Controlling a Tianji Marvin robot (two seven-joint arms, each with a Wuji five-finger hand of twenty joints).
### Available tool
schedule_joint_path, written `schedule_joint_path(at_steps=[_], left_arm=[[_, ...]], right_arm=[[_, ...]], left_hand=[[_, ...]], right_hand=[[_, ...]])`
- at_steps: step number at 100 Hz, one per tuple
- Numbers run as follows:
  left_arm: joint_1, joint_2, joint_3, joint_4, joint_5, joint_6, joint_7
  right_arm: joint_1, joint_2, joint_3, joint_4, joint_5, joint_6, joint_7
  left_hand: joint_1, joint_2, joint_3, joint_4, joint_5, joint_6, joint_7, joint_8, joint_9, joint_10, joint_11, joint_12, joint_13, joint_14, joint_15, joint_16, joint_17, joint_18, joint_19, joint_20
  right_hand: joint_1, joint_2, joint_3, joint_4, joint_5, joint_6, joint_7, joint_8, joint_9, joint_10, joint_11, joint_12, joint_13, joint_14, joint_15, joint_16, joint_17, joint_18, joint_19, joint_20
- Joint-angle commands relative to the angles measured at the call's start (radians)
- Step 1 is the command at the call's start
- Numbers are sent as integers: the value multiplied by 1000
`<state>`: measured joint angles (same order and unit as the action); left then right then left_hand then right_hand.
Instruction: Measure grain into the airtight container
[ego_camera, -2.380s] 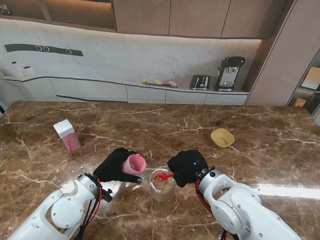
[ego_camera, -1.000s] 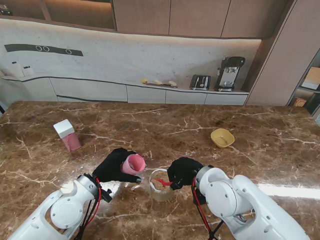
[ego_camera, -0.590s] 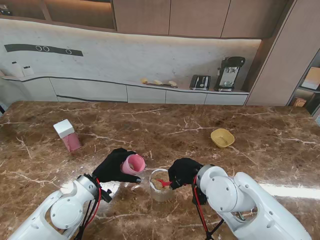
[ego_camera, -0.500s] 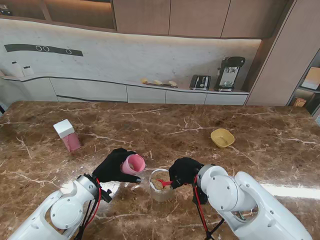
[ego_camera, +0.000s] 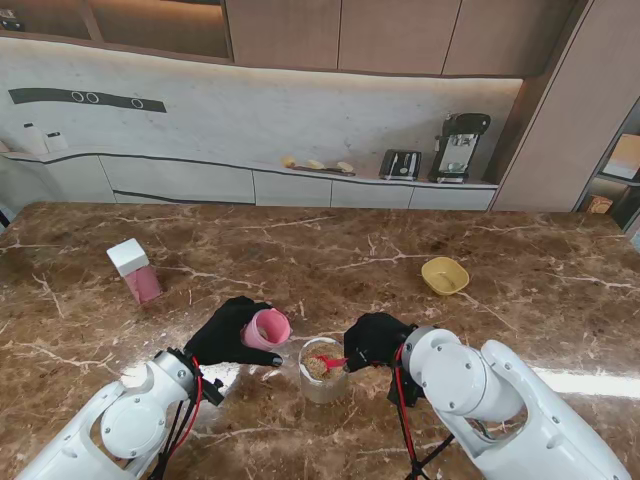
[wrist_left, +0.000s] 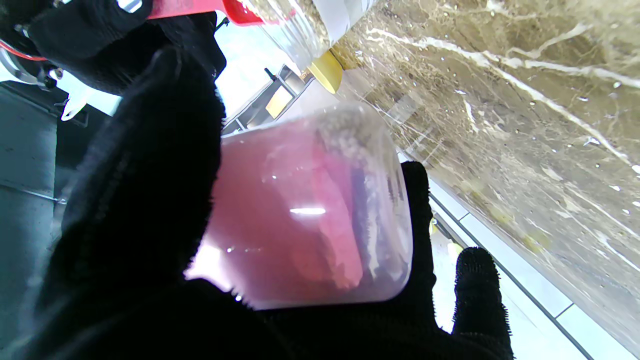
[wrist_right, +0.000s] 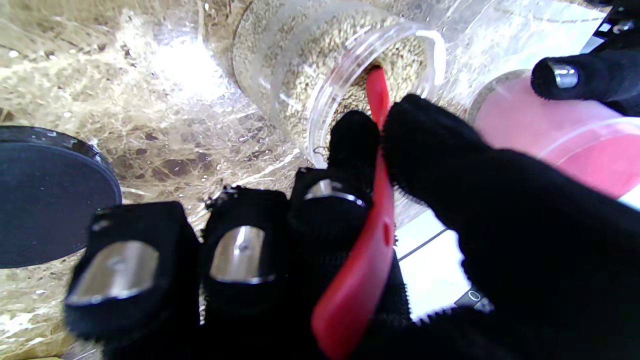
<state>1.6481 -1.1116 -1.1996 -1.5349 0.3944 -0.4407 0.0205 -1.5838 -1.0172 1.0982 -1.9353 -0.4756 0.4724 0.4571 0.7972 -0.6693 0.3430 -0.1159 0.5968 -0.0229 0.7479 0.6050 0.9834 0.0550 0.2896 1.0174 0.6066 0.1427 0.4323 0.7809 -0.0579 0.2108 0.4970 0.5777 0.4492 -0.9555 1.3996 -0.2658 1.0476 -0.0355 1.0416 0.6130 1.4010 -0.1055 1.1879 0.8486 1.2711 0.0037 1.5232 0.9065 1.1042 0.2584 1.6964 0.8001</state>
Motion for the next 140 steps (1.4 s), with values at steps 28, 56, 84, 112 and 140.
schedule_joint_path(at_steps=[28, 56, 84, 112, 140], left_arm=[[3, -2, 2, 4, 6, -1, 1], [-1, -1, 5, 5, 6, -1, -2], [-3, 0, 7, 6, 11, 0, -6], [-8, 1, 14, 7, 10, 1, -10], [-18, 1, 27, 14, 8, 2, -13]], right_arm=[[-17, -4, 29, -4, 74, 47, 12], [-27, 2, 58, -20, 102, 67, 39], [-43, 3, 93, -40, 148, 95, 48], [-58, 1, 122, -58, 201, 123, 46], [-85, -8, 158, -83, 235, 122, 22]], left_hand=[[105, 195, 293, -42, 179, -256, 145, 20, 104, -103, 28, 18, -19, -22, -34, -6, -19, -4, -24, 5], [104, 195, 295, -42, 181, -255, 146, 20, 105, -102, 28, 18, -17, -20, -34, -6, -19, -4, -24, 5], [106, 194, 297, -42, 181, -256, 147, 21, 104, -103, 27, 19, -19, -20, -34, -6, -19, -4, -23, 6], [108, 193, 297, -42, 182, -259, 149, 22, 104, -106, 26, 18, -20, -21, -34, -6, -19, -3, -23, 6], [108, 192, 299, -42, 183, -267, 150, 22, 105, -111, 25, 16, -20, -22, -34, -6, -19, -4, -24, 5]], right_hand=[[56, 5, 139, 73, 53, -67, 65, 14, 49, 3, 41, -4, 44, -25, 48, 32, 46, 22, 85, -24], [56, 11, 135, 76, 53, -66, 66, 14, 49, 5, 40, -5, 44, -25, 48, 31, 46, 23, 85, -25], [58, 16, 130, 80, 50, -64, 65, 16, 49, 5, 40, -5, 44, -25, 48, 31, 45, 24, 83, -27], [60, 20, 125, 85, 47, -59, 65, 18, 49, 6, 38, -6, 44, -24, 48, 31, 45, 24, 83, -27], [61, 23, 121, 87, 44, -54, 65, 22, 49, 7, 37, -6, 44, -23, 47, 30, 44, 26, 82, -28]])
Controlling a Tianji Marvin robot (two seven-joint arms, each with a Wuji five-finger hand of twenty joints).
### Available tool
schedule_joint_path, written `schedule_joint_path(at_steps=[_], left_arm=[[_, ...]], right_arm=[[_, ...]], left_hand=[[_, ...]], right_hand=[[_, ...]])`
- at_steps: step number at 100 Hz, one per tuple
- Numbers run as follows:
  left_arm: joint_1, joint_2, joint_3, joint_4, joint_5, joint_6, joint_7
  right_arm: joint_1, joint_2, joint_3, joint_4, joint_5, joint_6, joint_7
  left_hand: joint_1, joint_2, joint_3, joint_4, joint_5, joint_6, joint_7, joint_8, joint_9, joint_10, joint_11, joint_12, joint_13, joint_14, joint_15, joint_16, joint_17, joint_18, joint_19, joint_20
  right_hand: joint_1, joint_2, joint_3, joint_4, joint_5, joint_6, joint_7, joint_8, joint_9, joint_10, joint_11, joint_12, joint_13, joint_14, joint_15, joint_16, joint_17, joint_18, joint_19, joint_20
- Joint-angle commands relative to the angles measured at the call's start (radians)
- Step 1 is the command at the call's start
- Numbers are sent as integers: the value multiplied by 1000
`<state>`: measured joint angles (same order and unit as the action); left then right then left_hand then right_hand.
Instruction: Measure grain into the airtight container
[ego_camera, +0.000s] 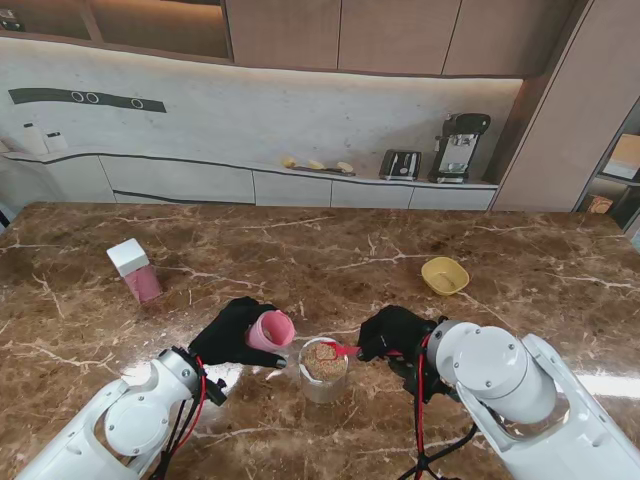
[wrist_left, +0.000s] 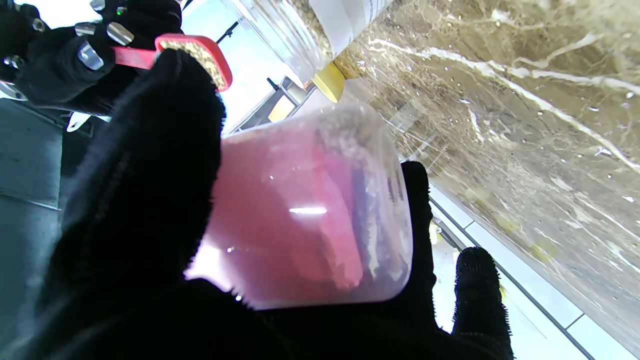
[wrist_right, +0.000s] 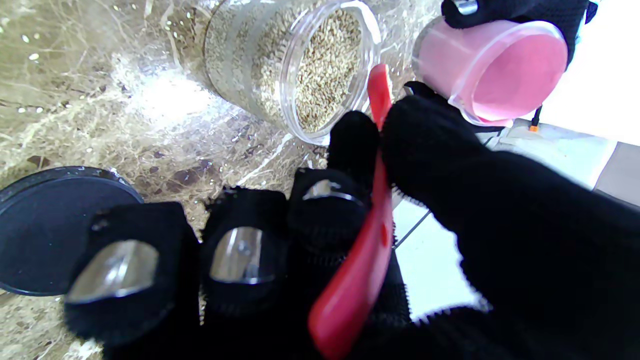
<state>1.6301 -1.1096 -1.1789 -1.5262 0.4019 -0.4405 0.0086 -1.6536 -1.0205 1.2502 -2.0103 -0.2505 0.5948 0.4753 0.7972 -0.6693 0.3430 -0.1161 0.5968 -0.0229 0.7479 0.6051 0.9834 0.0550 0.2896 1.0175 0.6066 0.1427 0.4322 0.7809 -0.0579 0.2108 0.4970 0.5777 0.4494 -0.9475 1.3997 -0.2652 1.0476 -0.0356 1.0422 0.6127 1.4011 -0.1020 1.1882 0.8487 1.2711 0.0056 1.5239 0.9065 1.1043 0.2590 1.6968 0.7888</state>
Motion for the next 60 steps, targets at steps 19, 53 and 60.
schedule_joint_path(at_steps=[19, 53, 60], left_arm=[[-12, 0, 23, 12, 4, 0, -4], [-19, 1, 30, 17, 9, -1, -6], [-21, 2, 32, 18, 9, 0, -9]], right_arm=[[-18, -11, 17, -29, 26, -3, -12], [-3, -15, 23, -64, 36, -5, -22], [1, -15, 20, -65, 38, -13, -22]], left_hand=[[107, 191, 300, -43, 185, -268, 151, 23, 106, -112, 24, 15, -22, -23, -36, -7, -19, -4, -25, 4], [106, 191, 301, -43, 186, -271, 150, 23, 106, -112, 23, 16, -21, -23, -37, -8, -19, -5, -26, 4], [106, 190, 301, -43, 185, -270, 150, 23, 107, -112, 23, 16, -21, -21, -37, -8, -19, -3, -26, 4]], right_hand=[[63, 17, 119, 87, 44, -53, 64, 23, 48, 5, 36, -6, 44, -25, 46, 30, 45, 30, 80, -18], [63, 19, 116, 87, 43, -53, 63, 24, 49, 5, 35, -6, 44, -25, 46, 30, 44, 32, 80, -19], [62, 19, 115, 86, 42, -52, 62, 24, 49, 5, 34, -6, 44, -25, 46, 29, 44, 32, 80, -19]])
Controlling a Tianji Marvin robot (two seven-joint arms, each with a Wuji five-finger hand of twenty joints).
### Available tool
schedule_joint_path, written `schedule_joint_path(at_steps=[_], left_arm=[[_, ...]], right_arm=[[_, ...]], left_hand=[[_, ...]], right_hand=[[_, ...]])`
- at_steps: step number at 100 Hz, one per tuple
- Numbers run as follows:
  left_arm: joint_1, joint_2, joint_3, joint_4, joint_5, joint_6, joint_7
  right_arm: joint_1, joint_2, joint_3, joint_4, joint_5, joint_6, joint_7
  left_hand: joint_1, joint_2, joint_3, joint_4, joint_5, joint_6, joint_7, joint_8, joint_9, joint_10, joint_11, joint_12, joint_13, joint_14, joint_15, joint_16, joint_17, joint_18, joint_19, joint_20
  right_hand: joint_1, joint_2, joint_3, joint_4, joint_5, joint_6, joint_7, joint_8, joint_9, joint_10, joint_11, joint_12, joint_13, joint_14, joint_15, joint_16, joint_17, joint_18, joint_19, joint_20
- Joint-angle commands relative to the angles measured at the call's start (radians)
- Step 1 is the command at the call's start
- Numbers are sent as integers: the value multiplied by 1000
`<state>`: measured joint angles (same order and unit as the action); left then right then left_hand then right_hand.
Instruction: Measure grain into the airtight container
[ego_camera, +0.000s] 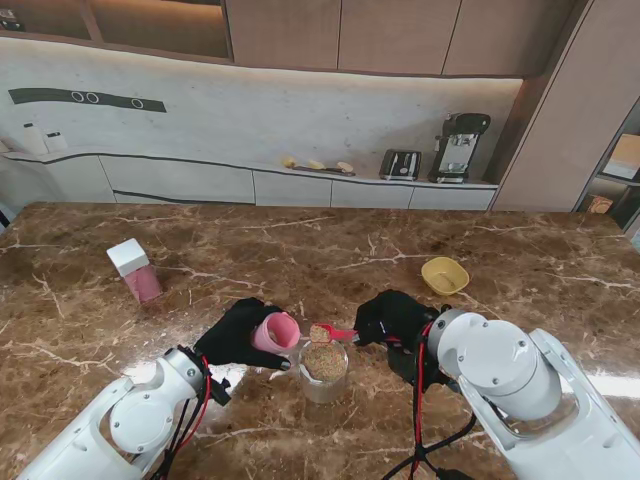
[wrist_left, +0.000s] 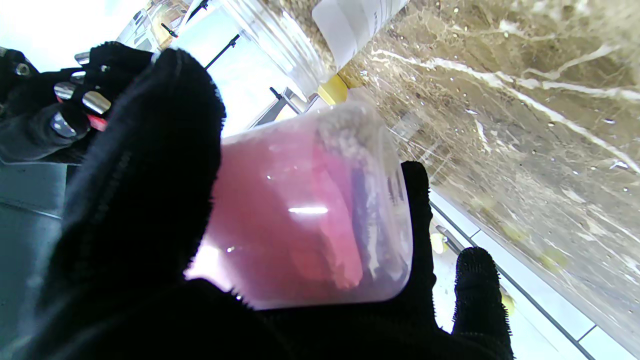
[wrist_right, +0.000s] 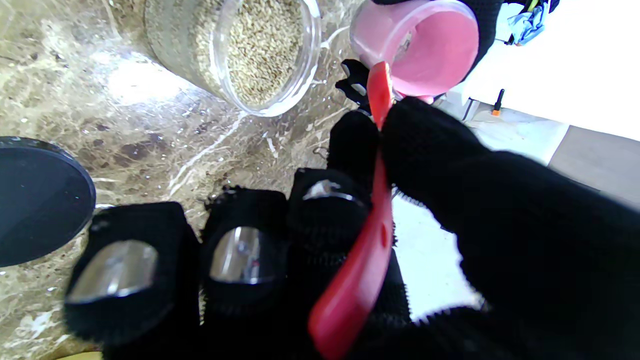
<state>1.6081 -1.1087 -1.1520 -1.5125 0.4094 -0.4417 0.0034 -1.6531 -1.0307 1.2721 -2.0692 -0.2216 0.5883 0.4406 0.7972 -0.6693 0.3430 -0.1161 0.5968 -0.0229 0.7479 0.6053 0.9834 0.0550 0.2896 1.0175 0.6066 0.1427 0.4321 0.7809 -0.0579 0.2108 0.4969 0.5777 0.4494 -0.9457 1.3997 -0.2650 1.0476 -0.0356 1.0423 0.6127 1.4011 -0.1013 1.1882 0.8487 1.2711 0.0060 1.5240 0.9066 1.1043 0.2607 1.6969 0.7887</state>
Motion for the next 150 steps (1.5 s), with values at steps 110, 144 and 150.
schedule_joint_path(at_steps=[110, 144, 150], left_arm=[[-8, 2, 11, 15, 16, -27, 3], [-8, 1, 10, 17, 14, -30, 6], [-8, 0, 10, 17, 13, -31, 6]], right_arm=[[153, -9, -195, 71, -26, 13, -5], [173, -22, -272, 93, -121, -56, -64], [167, -28, -280, 98, -141, -87, -87]], left_hand=[[106, 191, 300, -43, 185, -273, 149, 22, 108, -112, 23, 16, -21, -22, -36, -8, -19, -4, -27, 5], [107, 191, 301, -43, 185, -270, 149, 23, 107, -109, 23, 17, -21, -22, -36, -8, -19, -4, -28, 5], [105, 191, 301, -43, 185, -272, 149, 23, 107, -112, 23, 17, -21, -22, -36, -8, -19, -5, -28, 5]], right_hand=[[64, 18, 110, 81, 41, -58, 59, 26, 49, 6, 29, -7, 44, -23, 42, 27, 44, 30, 81, -20], [57, 8, 120, 72, 46, -69, 60, 27, 49, -1, 32, -5, 44, -24, 42, 27, 44, 30, 81, -20], [57, 4, 123, 70, 48, -69, 61, 27, 49, 0, 33, -5, 44, -25, 42, 27, 44, 30, 81, -20]])
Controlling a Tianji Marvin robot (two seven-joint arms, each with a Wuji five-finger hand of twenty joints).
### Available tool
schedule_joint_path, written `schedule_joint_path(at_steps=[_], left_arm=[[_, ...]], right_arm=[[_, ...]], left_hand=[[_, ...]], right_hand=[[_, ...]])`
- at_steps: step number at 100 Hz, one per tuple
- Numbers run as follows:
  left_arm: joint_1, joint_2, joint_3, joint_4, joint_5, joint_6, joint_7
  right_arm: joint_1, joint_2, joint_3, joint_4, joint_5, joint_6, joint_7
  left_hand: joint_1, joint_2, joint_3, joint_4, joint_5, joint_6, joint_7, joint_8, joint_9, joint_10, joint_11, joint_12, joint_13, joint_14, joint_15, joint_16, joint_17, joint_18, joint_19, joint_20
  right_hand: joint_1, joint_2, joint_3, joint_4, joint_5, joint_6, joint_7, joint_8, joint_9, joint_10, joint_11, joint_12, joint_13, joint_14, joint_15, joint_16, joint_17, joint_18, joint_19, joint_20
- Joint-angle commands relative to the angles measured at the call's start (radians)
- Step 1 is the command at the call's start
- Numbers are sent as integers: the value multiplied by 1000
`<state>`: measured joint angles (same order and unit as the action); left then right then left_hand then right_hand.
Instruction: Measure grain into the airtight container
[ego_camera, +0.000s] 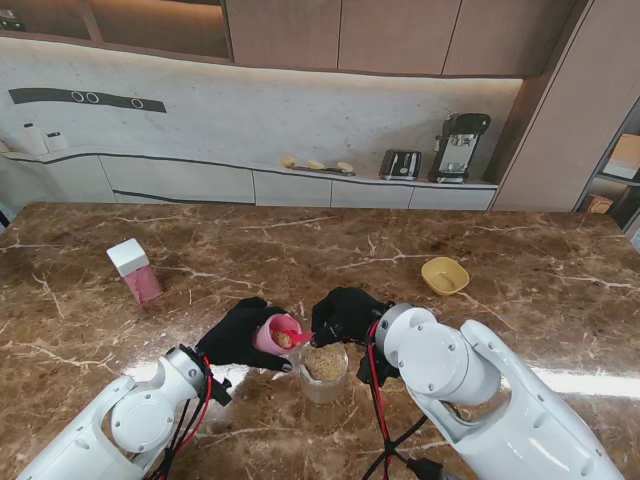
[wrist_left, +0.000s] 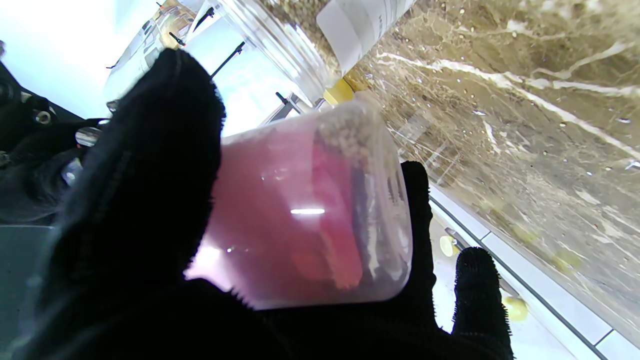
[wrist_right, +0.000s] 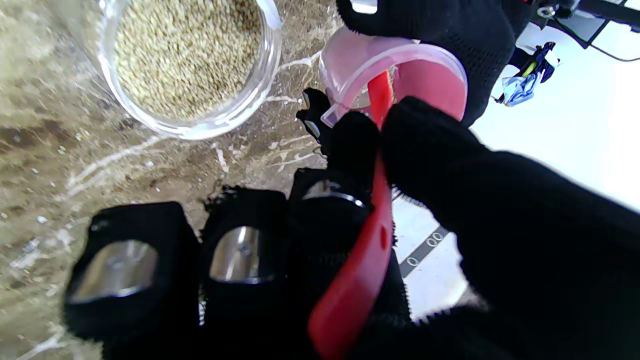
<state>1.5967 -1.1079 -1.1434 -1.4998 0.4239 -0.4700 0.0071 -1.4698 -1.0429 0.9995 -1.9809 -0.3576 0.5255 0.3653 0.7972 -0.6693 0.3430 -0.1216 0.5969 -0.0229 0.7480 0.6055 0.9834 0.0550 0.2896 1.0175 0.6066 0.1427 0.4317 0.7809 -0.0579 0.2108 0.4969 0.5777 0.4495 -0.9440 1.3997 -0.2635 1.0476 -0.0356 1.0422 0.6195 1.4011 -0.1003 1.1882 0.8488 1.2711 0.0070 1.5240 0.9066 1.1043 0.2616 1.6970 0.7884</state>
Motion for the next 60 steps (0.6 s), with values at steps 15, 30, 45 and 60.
schedule_joint_path(at_steps=[15, 30, 45, 60], left_arm=[[5, -1, -2, 4, -10, -2, 2], [8, -3, -8, 3, -13, 0, 6], [13, -5, -11, 3, -22, 1, 9], [18, -5, -12, -3, -29, 9, 9]], right_arm=[[-49, -27, -14, 28, -108, -176, -86], [-92, -34, 1, 60, -271, -392, -193], [-113, -36, 19, 126, -479, -622, -354], [-114, -26, 22, 157, -625, -732, -440]], left_hand=[[107, 191, 301, -38, 185, -269, 150, 24, 107, -109, 24, 18, -21, -21, -36, -7, -19, -4, -28, 5], [107, 192, 300, -38, 183, -269, 149, 23, 106, -109, 24, 18, -22, -22, -35, -7, -19, -4, -27, 6], [107, 193, 299, -38, 185, -268, 149, 22, 106, -110, 24, 18, -20, -20, -34, -6, -19, -4, -26, 6], [106, 193, 299, -38, 185, -270, 149, 22, 107, -111, 24, 17, -20, -21, -33, -6, -19, -5, -26, 6]], right_hand=[[51, -11, 138, 56, 55, -77, 64, 20, 49, -3, 39, -2, 44, -28, 44, 28, 44, 33, 83, -18], [40, -28, 161, 44, 61, -89, 67, 20, 49, -7, 45, -1, 44, -28, 47, 30, 45, 34, 87, -13], [32, -35, 170, 37, 67, -105, 68, 22, 50, -14, 50, 0, 44, -34, 48, 31, 45, 31, 87, -11], [23, -35, 170, 37, 69, -118, 67, 23, 49, -25, 54, 0, 45, -44, 47, 31, 45, 25, 87, -10]])
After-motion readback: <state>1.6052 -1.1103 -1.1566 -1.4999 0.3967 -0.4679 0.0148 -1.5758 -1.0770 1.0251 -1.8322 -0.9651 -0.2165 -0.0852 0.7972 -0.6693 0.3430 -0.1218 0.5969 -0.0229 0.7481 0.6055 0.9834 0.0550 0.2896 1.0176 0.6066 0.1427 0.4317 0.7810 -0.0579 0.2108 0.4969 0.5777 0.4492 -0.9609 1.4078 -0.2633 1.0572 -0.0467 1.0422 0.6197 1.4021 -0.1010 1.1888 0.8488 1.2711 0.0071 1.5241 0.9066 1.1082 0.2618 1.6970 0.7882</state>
